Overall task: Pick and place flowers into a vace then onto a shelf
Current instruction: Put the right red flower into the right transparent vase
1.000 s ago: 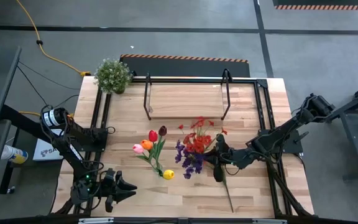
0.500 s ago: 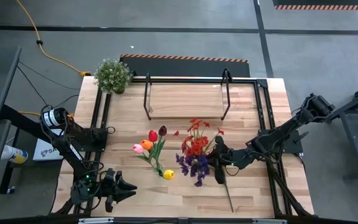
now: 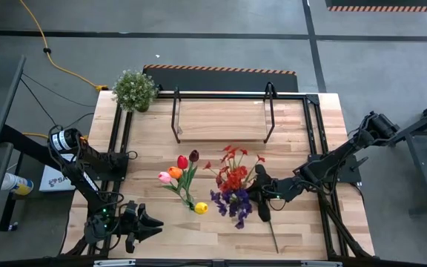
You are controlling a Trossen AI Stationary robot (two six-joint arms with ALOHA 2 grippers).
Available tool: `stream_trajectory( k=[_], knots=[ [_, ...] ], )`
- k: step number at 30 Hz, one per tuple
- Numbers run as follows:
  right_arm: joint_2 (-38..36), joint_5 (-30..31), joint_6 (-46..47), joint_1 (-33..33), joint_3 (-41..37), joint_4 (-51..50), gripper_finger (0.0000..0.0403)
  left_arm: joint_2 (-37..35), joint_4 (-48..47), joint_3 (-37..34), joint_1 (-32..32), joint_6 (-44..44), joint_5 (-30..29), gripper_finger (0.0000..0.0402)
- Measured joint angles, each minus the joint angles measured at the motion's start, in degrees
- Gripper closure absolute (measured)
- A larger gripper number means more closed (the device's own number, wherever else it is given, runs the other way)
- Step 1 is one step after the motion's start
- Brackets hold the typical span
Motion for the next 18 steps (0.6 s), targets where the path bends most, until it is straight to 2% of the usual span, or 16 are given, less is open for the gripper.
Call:
stream_trajectory(
  k=[8, 18],
  knots=[
    [0.0, -1.2, 0.8, 0.0, 0.0, 0.0, 0.0396, 0.0, 0.0, 0.0, 0.0, 0.0, 0.0, 0.0238],
    [0.0, -1.9, 0.5, 0.0, 0.0, 0.0, 0.0298, 0.0, 0.0, 0.0, 0.0, -0.2, 0.0, 0.0238]
  ],
)
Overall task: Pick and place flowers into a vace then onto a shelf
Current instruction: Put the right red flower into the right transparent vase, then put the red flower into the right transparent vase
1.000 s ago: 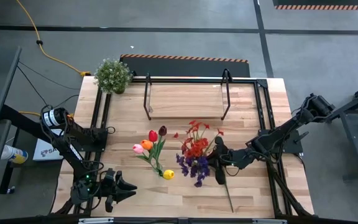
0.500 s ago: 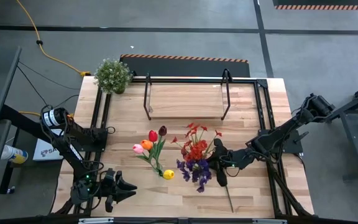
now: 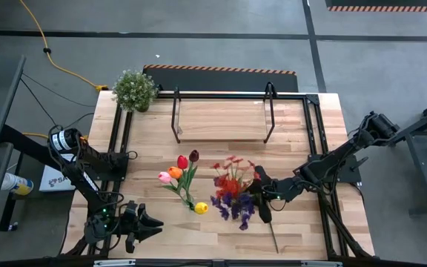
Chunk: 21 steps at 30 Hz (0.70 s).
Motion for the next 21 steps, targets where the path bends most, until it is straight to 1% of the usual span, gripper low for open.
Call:
stream_trajectory(
  k=[3, 6, 9, 16, 21],
  knots=[
    [0.0, -0.2, -0.4, 0.0, 0.0, 0.0, 0.0280, 0.0, 0.0, 0.0, 0.0, 0.0, 0.0, 0.0238],
    [-0.5, -1.7, -0.8, 0.0, 0.0, -0.3, 0.0272, 0.0, 0.0, 0.0, 0.0, 0.0, 0.0, 0.0238],
    [-1.5, -3.1, -0.8, 0.0, 0.0, -1.6, 0.0274, 0.0, 0.0, 0.0, 0.0, 0.0, 0.0, 0.0238],
    [-4.6, -4.6, -0.8, 0.0, 0.0, -6.1, 0.0288, 0.0, 0.0, 0.0, 0.0, 0.1, 0.0, 0.0238],
    [-6.3, -5.5, -0.7, 0.0, 0.0, -9.5, 0.0290, 0.0, 0.0, 0.0, 0.0, 0.2, 0.0, 0.0238]
  ],
)
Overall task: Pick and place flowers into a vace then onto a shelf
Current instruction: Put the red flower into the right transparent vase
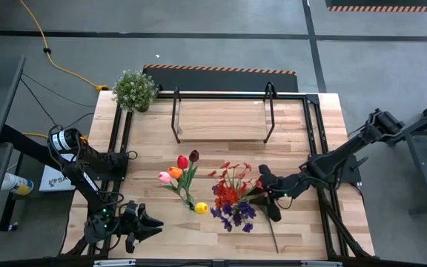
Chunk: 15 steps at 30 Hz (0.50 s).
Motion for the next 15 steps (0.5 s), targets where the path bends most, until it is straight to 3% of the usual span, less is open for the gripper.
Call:
stream_trajectory(
  k=[8, 15],
  knots=[
    [-3.3, -4.4, 4.7, 0.0, 0.0, -9.4, 0.0290, 0.0, 0.0, 0.0, 0.0, -0.1, 0.0, 0.0238],
    [-5.1, -14.9, 20.1, 0.0, 0.0, -23.8, 0.0290, 0.0, 0.0, 0.0, 0.0, -0.1, 0.0, 0.0238]
  ],
)
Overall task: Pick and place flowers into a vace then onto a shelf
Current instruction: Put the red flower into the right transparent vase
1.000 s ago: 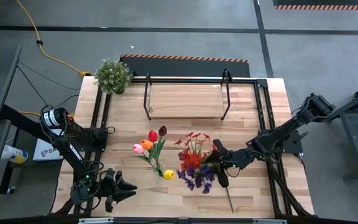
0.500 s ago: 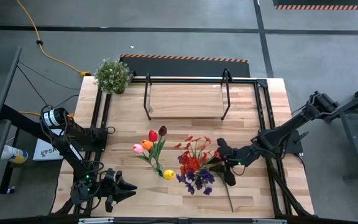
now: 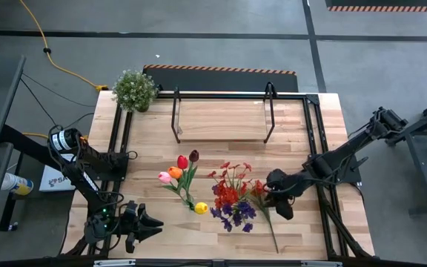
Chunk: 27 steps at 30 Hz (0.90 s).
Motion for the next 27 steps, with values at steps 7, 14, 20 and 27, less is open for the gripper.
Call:
stream_trajectory(
  k=[7, 14, 20, 27],
  knots=[
    [0.1, -11.9, 17.9, 0.0, 0.0, -3.6, 0.0290, 0.0, 0.0, 0.0, 0.0, 0.1, 0.0, 0.0238],
    [0.1, -11.3, 29.8, 0.1, 0.0, -4.5, 0.0290, 0.0, -0.1, 0.0, 0.0, 0.1, 0.0, 0.0238],
    [1.6, -11.2, 33.8, 0.8, 0.0, -4.5, 0.0290, 0.0, -0.1, 0.0, 0.0, 0.1, 0.0, 0.0238],
    [6.3, -9.4, 37.2, 3.6, 0.0, -4.4, 0.0290, 0.0, -1.1, 0.0, 0.0, 0.1, 0.0, 0.0238]
  ],
)
